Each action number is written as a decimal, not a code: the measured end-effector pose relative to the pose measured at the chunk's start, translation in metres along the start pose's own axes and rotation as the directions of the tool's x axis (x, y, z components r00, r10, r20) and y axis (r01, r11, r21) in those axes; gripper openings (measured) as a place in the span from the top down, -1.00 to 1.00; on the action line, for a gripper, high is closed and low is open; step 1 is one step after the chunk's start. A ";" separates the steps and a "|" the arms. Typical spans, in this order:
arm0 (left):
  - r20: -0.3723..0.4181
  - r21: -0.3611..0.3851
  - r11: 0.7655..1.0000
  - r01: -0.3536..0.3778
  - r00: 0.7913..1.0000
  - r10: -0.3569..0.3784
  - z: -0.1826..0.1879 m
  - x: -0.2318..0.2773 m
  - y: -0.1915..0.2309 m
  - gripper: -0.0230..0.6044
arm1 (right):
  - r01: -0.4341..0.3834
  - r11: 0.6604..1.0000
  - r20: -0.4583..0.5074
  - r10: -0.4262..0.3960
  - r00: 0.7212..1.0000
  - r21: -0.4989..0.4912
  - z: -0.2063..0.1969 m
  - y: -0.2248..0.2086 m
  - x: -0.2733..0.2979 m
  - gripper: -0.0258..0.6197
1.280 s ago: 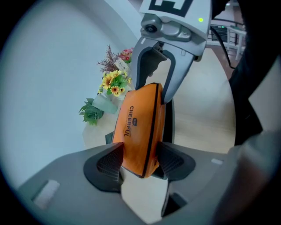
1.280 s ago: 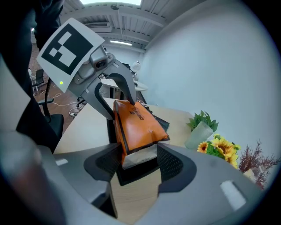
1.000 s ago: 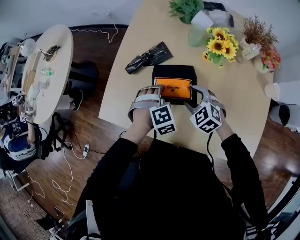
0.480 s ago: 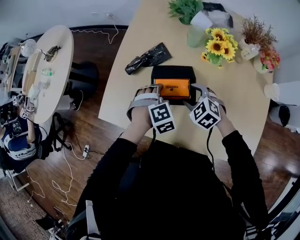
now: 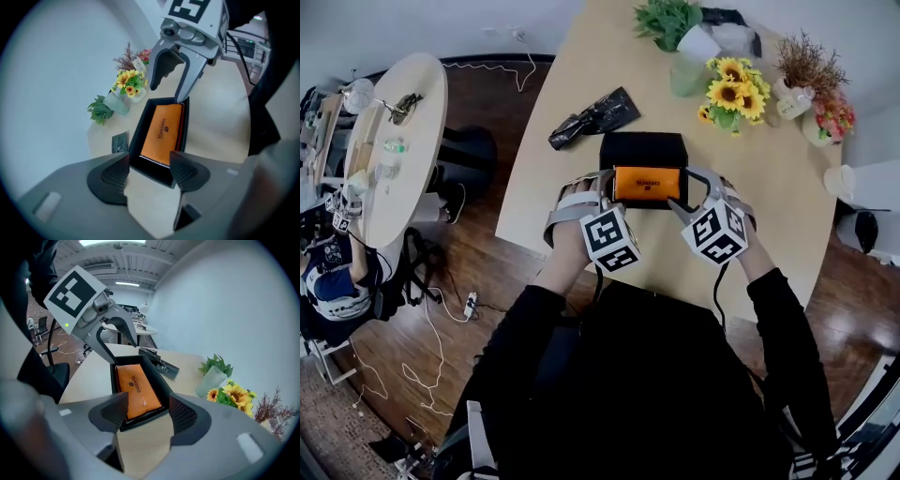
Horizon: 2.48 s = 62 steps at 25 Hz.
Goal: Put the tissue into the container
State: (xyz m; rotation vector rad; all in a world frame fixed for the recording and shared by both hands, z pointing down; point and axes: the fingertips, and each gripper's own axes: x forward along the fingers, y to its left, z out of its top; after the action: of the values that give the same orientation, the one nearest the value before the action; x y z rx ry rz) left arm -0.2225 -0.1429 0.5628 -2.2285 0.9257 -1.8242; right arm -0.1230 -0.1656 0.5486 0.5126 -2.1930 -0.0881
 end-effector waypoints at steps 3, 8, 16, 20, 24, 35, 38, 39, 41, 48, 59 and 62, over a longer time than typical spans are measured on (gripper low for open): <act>0.050 -0.044 0.998 -0.049 0.997 0.052 0.009 -0.013 0.006 0.12 | 0.018 1.000 0.028 -0.018 0.999 -0.003 0.009 0.000 -0.011 0.07; 0.181 -0.214 0.976 -0.049 0.979 0.089 0.032 -0.050 0.013 0.12 | 0.043 0.998 0.110 -0.048 0.993 0.040 0.027 0.000 -0.039 0.10; 0.494 -0.551 0.821 0.148 0.851 0.178 0.063 -0.142 0.034 0.26 | -0.025 0.890 0.450 -0.205 0.869 0.454 0.071 -0.020 -0.135 0.37; 0.526 -0.629 0.765 0.137 0.799 0.290 0.067 -0.179 0.037 0.33 | -0.008 0.834 0.518 -0.335 0.787 0.552 0.077 -0.025 -0.183 0.52; 0.558 -0.667 0.739 0.098 0.723 0.408 0.074 -0.209 0.035 0.43 | 0.051 0.832 0.525 -0.396 0.753 0.553 0.076 -0.019 -0.211 0.55; 0.527 -0.748 0.660 0.074 0.670 0.523 0.055 -0.228 0.024 0.60 | 0.140 0.828 0.514 -0.460 0.724 0.544 0.059 -0.001 -0.235 0.65; 0.521 -0.755 0.652 0.072 0.669 0.530 0.051 -0.227 0.020 0.64 | 0.154 0.822 0.501 -0.470 0.727 0.548 0.053 0.000 -0.235 0.68; 0.523 -0.753 0.654 0.072 0.669 0.529 0.050 -0.226 0.018 0.66 | 0.155 0.819 0.496 -0.473 0.728 0.553 0.051 0.000 -0.234 0.69; 0.526 -0.749 0.658 0.073 0.670 0.524 0.050 -0.224 0.013 0.66 | 0.159 0.812 0.487 -0.480 0.730 0.562 0.047 0.000 -0.234 0.69; 0.545 -0.729 0.678 0.091 0.677 0.495 0.056 -0.214 0.005 0.66 | 0.175 0.794 0.466 -0.503 0.728 0.582 0.036 -0.003 -0.231 0.72; 0.547 -0.707 0.700 0.102 0.707 0.449 0.057 -0.198 -0.003 0.66 | 0.194 0.780 0.438 -0.517 0.735 0.596 0.025 -0.004 -0.228 0.73; 0.551 -0.708 0.698 0.106 0.701 0.452 0.058 -0.197 0.000 0.66 | 0.196 0.778 0.436 -0.519 0.735 0.597 0.025 -0.006 -0.227 0.73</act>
State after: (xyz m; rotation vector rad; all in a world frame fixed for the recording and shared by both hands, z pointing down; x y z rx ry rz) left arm -0.1865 -0.0564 0.3798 -2.7104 1.7427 -0.3670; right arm -0.0166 -0.0851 0.3632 1.4059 -2.6815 0.1643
